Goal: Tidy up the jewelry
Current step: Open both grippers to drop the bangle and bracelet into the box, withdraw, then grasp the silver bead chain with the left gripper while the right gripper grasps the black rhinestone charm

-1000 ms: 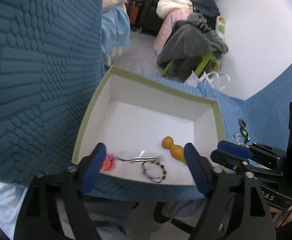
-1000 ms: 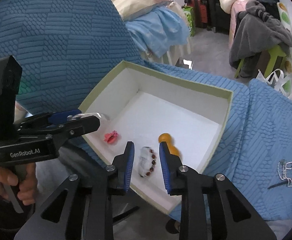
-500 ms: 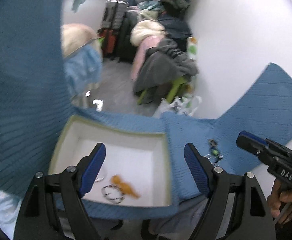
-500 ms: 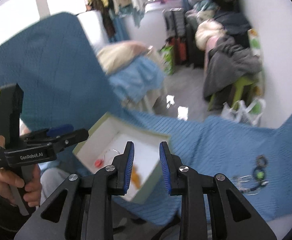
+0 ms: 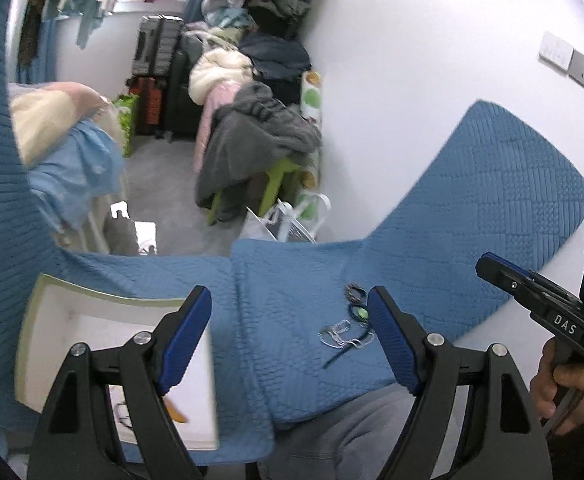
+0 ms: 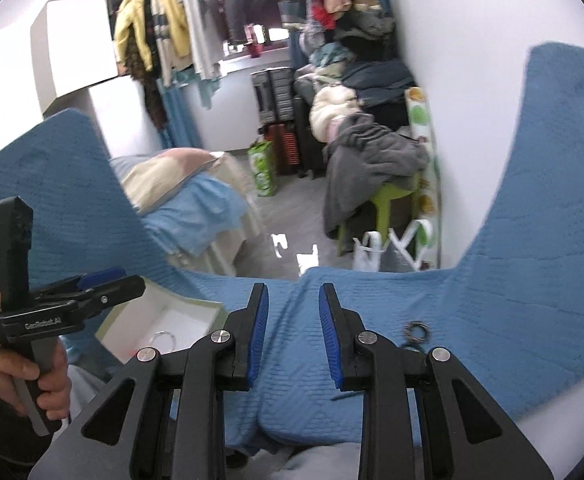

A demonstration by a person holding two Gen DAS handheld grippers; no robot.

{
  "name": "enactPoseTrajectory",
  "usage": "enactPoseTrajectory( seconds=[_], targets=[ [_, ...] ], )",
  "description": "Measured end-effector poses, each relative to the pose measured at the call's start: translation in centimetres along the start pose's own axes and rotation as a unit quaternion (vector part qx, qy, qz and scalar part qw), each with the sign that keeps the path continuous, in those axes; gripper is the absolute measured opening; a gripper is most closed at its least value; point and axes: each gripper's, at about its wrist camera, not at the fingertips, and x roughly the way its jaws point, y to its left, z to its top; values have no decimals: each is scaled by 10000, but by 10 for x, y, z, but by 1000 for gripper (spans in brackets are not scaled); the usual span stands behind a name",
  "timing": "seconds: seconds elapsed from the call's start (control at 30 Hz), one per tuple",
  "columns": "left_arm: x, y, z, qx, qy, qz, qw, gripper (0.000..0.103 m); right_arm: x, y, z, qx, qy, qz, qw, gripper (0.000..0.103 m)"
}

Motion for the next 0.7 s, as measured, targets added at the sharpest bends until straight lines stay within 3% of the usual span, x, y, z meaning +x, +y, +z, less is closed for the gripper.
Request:
enactPoseTrajectory(
  seconds=[0.23,0.47,0.7],
  targets=[
    [61,-27,-15,32,627,-242,9977,79,17,-67,-31,411,292,-399,9979,24],
    [121,-43,-32,114,1216,-378,9918,74,51,-122,-69,757,820,-526,9924,24],
    [188,-49,-62,118,1907,-383,9808,62,97,-158,-100,913,1294,-461,9863,24]
  ],
)
